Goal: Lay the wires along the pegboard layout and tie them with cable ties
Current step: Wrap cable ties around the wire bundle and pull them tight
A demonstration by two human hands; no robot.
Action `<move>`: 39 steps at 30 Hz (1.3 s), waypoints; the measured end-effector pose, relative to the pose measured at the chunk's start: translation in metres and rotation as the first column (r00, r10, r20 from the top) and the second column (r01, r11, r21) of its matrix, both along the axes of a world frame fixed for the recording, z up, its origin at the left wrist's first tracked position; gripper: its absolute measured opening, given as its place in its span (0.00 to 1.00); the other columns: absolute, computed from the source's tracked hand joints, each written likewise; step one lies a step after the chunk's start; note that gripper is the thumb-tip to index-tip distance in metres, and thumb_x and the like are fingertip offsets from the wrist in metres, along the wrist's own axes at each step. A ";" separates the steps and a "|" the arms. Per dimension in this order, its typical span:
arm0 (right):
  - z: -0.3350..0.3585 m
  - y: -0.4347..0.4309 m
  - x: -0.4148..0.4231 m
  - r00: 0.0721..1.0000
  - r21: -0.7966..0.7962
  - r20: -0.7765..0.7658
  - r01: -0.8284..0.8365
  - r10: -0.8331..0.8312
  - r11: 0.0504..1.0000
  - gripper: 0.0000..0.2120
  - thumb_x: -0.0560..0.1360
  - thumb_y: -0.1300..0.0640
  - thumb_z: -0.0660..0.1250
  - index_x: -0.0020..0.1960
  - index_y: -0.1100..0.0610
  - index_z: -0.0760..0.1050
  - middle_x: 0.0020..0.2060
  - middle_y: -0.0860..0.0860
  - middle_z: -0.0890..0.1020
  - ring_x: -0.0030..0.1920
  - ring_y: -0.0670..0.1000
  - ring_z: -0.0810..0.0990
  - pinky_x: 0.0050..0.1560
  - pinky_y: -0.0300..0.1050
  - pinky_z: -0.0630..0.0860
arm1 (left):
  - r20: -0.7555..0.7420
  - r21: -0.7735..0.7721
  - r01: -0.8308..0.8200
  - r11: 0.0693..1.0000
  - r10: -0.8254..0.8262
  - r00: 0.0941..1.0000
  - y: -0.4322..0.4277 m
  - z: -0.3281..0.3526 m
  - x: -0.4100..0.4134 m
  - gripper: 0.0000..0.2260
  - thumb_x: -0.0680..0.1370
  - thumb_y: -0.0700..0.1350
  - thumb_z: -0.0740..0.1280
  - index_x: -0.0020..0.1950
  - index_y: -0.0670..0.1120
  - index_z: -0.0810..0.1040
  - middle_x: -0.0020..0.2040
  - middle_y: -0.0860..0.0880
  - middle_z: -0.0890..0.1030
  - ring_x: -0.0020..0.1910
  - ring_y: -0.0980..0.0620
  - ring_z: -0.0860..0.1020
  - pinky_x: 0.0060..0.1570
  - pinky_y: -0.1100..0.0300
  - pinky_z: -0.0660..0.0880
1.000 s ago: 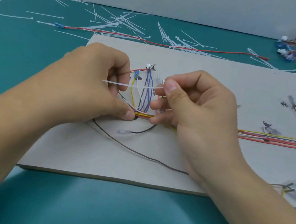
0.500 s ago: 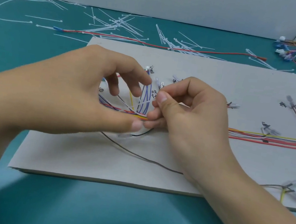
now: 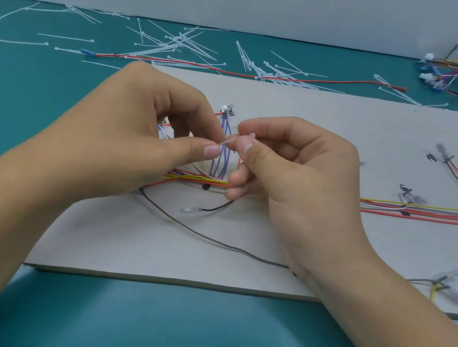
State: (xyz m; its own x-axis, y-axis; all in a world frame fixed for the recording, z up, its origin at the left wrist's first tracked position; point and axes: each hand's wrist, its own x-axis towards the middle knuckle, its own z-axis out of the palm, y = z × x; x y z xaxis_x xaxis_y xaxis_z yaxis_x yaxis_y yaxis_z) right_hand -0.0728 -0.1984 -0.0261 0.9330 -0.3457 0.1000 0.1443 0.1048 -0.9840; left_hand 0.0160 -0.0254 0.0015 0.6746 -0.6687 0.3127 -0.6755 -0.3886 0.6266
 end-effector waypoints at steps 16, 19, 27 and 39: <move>0.000 -0.002 0.002 0.999 0.128 -0.029 -0.017 0.021 0.992 0.03 0.76 0.70 0.70 0.46 0.65 0.81 0.32 0.62 0.82 0.26 0.51 0.79 0.29 0.43 0.78 | 0.056 0.011 -0.030 0.999 0.029 0.998 -0.002 0.000 -0.004 0.05 0.74 0.43 0.80 0.45 0.54 0.88 0.40 0.62 0.84 0.37 0.63 0.78 0.38 0.79 0.66; 0.002 -0.002 0.002 0.999 0.125 -0.034 -0.025 0.029 0.992 0.04 0.76 0.70 0.70 0.44 0.65 0.81 0.33 0.60 0.82 0.27 0.50 0.78 0.29 0.42 0.78 | 0.031 -0.004 -0.022 1.000 0.022 0.999 -0.002 0.000 -0.004 0.04 0.73 0.45 0.79 0.45 0.54 0.88 0.39 0.62 0.84 0.37 0.62 0.79 0.38 0.79 0.67; 0.008 -0.001 0.001 0.997 0.142 -0.051 -0.056 0.063 0.988 0.04 0.76 0.70 0.69 0.44 0.63 0.79 0.32 0.58 0.81 0.26 0.51 0.78 0.29 0.43 0.77 | -0.033 -0.023 0.027 0.999 -0.028 0.999 -0.002 -0.002 -0.002 0.02 0.72 0.48 0.76 0.43 0.55 0.87 0.37 0.59 0.85 0.35 0.58 0.80 0.36 0.76 0.68; 0.010 0.003 0.002 0.995 0.089 -0.090 -0.043 0.051 0.995 0.07 0.77 0.69 0.67 0.42 0.61 0.77 0.27 0.53 0.79 0.27 0.51 0.78 0.29 0.43 0.77 | -0.027 -0.038 0.051 0.998 -0.052 0.998 -0.005 -0.002 -0.007 0.03 0.72 0.47 0.75 0.42 0.55 0.87 0.35 0.60 0.84 0.35 0.58 0.80 0.36 0.76 0.70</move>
